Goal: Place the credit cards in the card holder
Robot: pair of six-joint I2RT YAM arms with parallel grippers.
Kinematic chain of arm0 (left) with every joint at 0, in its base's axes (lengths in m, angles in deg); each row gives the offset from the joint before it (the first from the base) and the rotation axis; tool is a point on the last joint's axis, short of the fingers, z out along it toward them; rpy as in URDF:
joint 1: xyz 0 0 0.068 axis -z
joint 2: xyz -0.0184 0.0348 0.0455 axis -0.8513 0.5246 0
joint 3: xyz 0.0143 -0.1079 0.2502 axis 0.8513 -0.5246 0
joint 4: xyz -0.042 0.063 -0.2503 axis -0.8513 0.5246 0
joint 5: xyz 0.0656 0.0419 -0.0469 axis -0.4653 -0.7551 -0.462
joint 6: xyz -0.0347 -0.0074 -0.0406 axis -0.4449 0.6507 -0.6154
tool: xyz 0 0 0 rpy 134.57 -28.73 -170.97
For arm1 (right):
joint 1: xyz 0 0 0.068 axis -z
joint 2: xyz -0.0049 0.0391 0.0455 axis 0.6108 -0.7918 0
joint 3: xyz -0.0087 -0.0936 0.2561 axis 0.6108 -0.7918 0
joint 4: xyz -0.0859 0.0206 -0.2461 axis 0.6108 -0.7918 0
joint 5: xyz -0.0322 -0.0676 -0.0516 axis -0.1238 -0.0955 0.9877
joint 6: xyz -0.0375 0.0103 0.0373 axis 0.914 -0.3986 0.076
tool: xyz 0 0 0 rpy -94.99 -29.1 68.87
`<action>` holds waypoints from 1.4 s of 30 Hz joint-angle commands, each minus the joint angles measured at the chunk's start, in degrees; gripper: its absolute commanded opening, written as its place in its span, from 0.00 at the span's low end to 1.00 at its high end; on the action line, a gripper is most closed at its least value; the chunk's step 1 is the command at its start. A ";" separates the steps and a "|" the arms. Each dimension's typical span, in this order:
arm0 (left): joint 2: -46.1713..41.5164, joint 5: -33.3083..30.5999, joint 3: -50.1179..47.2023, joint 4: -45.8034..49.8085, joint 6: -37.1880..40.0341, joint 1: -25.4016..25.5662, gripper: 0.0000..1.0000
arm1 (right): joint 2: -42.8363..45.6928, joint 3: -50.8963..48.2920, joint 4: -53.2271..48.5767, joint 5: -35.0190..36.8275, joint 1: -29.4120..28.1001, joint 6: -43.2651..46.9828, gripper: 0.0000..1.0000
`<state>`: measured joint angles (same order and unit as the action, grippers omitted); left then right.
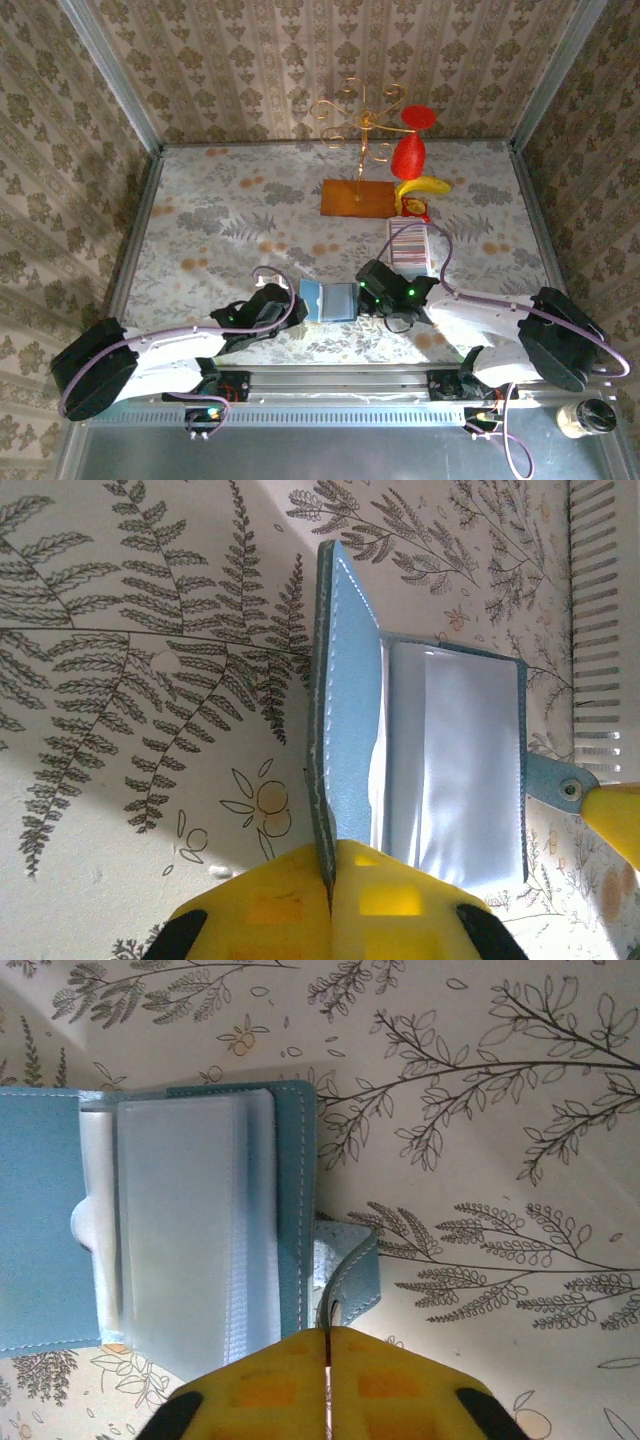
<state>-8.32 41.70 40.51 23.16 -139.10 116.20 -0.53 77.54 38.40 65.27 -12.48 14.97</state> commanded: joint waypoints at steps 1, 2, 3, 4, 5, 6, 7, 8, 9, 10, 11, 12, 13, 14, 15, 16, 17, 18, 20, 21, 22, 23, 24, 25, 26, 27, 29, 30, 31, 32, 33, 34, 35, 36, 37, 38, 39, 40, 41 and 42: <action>-0.17 -1.77 -1.50 0.77 -1.94 0.78 0.00 | 1.78 2.02 -6.18 2.13 0.21 2.25 0.15; -0.52 -2.08 -1.59 1.04 -2.07 0.95 0.00 | 2.55 2.70 -7.65 2.23 0.16 2.72 0.19; -0.88 -2.36 -1.64 1.37 -2.19 1.04 0.00 | 3.50 3.31 -8.88 2.32 0.12 3.21 0.21; -1.22 -2.64 -1.69 1.57 -2.21 1.17 0.00 | 4.43 3.83 -9.79 2.47 -0.03 3.54 0.23; -1.51 -2.88 -1.72 1.75 -2.20 1.35 0.00 | 5.52 4.45 -11.04 2.61 -0.23 3.79 0.26; -1.76 -3.04 -1.78 2.01 -2.33 1.49 0.00 | 6.64 5.03 -12.08 2.67 -0.53 4.04 0.29; -1.95 -3.12 -1.86 2.04 -2.51 1.55 0.00 | 7.52 5.74 -12.91 2.69 -0.74 4.10 0.30; -2.09 -3.34 -1.86 2.02 -2.66 1.66 0.00 | 8.41 6.46 -13.77 2.76 -1.07 4.08 0.31; -2.20 -3.41 -1.86 2.04 -2.72 1.74 0.00 | 9.27 7.16 -14.34 2.78 -1.48 4.02 0.32; -2.23 -3.41 -1.86 2.01 -2.74 1.83 0.00 | 9.86 7.77 -14.36 2.76 -1.81 3.81 0.32; -2.39 -3.44 -1.82 1.95 -2.74 1.86 0.03 | 10.43 8.39 -14.36 2.76 -2.34 3.62 0.33; -2.55 -3.44 -1.78 1.94 -2.69 1.92 0.07 | 10.86 9.02 -14.35 2.68 -2.86 3.45 0.34; -2.78 -3.54 -1.69 2.02 -2.67 1.94 0.10 | 11.05 9.50 -14.31 2.50 -3.37 3.25 0.34; -3.05 -3.53 -1.69 2.19 -2.64 1.92 0.14 | 10.88 10.07 -14.35 2.37 -3.80 3.18 0.35; -3.39 -3.64 -1.61 2.36 -2.54 1.93 0.18 | 10.61 10.62 -14.36 2.40 -4.30 3.09 0.36; -3.74 -3.80 -1.56 2.64 -2.46 2.00 0.19 | 10.20 11.05 -14.35 2.41 -4.65 3.07 0.37; -4.25 -3.96 -1.51 2.97 -2.31 1.92 0.21 | 9.55 11.45 -14.27 2.41 -5.03 3.01 0.37; -4.84 -4.10 -1.60 3.40 -2.29 1.92 0.23 | 8.79 11.80 -14.09 2.24 -5.36 2.99 0.37; -6.08 -4.58 -1.62 4.45 -2.30 1.92 0.23 | 7.22 12.24 -13.21 1.65 -5.93 2.85 0.37; -6.84 -4.77 -1.82 4.80 -2.29 1.94 0.24 | 6.25 12.35 -12.51 1.25 -6.26 2.75 0.37; -7.55 -4.94 -1.98 5.06 -2.29 1.97 0.25 | 5.34 12.49 -11.90 0.84 -6.51 2.73 0.37; -8.37 -5.11 -2.20 5.38 -2.38 1.92 0.27 | 4.33 12.60 -11.19 0.48 -6.77 2.55 0.38; -9.08 -5.37 -2.52 5.59 -2.34 1.97 0.28 | 3.24 12.86 -10.58 0.15 -6.97 2.43 0.38; -9.66 -5.47 -2.71 5.61 -2.22 2.01 0.28 | 2.28 13.01 -9.98 -0.21 -7.21 2.30 0.38; -10.11 -5.48 -2.82 5.73 -2.14 2.03 0.28 | 1.31 13.14 -9.23 -0.67 -7.42 2.18 0.38; -10.51 -5.57 -2.99 5.92 -2.12 2.01 0.28 | 0.23 13.27 -8.47 -1.14 -7.65 2.04 0.38; -10.66 -5.48 -3.01 6.36 -2.03 2.02 0.25 | -1.81 13.82 -7.53 -1.78 -8.03 1.99 0.39; -10.51 -5.41 -3.01 6.46 -1.94 2.06 0.24 | -2.75 14.00 -7.42 -1.94 -8.14 1.88 0.39; -10.34 -5.32 -3.00 6.47 -1.96 2.01 0.23 | -3.71 14.26 -7.26 -2.14 -8.23 1.80 0.39; -10.11 -5.18 -3.01 6.40 -1.86 2.11 0.20 | -5.29 14.44 -7.17 -2.25 -8.25 1.74 0.39; -9.84 -5.13 -3.01 6.46 -1.78 2.10 0.18 | -5.95 14.47 -7.07 -2.40 -8.32 1.55 0.39; -9.66 -5.09 -3.01 6.64 -1.76 2.13 0.15 | -6.52 14.47 -6.74 -2.58 -8.32 1.45 0.39; -9.46 -5.04 -3.05 6.61 -1.85 2.12 0.13 | -7.03 14.38 -6.33 -2.77 -8.36 1.26 0.39; -9.27 -4.96 -3.09 6.57 -1.77 2.19 0.12 | -7.45 14.23 -6.04 -2.86 -8.40 1.09 0.39; -9.04 -4.89 -3.14 6.54 -1.80 2.21 0.10 | -7.98 14.12 -5.85 -2.95 -8.41 0.98 0.39; -8.84 -4.96 -3.18 6.52 -1.85 2.21 0.08 | -8.50 14.12 -5.88 -2.89 -8.41 0.81 0.39; -8.74 -4.96 -3.27 6.41 -1.79 2.19 0.07 | -9.07 14.02 -5.83 -2.87 -8.41 0.62 0.39; -8.56 -4.82 -3.27 6.26 -1.83 2.18 0.06 | -9.62 14.03 -5.83 -2.87 -8.41 0.52 0.39; -8.48 -4.85 -3.27 6.23 -1.77 2.23 0.05 | -10.24 14.03 -5.93 -2.71 -8.41 0.31 0.39; -8.44 -4.78 -3.25 6.11 -1.68 2.21 0.04 | -10.54 13.94 -5.81 -2.69 -8.41 0.24 0.39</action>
<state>-17.16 37.61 38.19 28.15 -141.18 117.97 -9.77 90.45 32.26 63.04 -20.54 16.58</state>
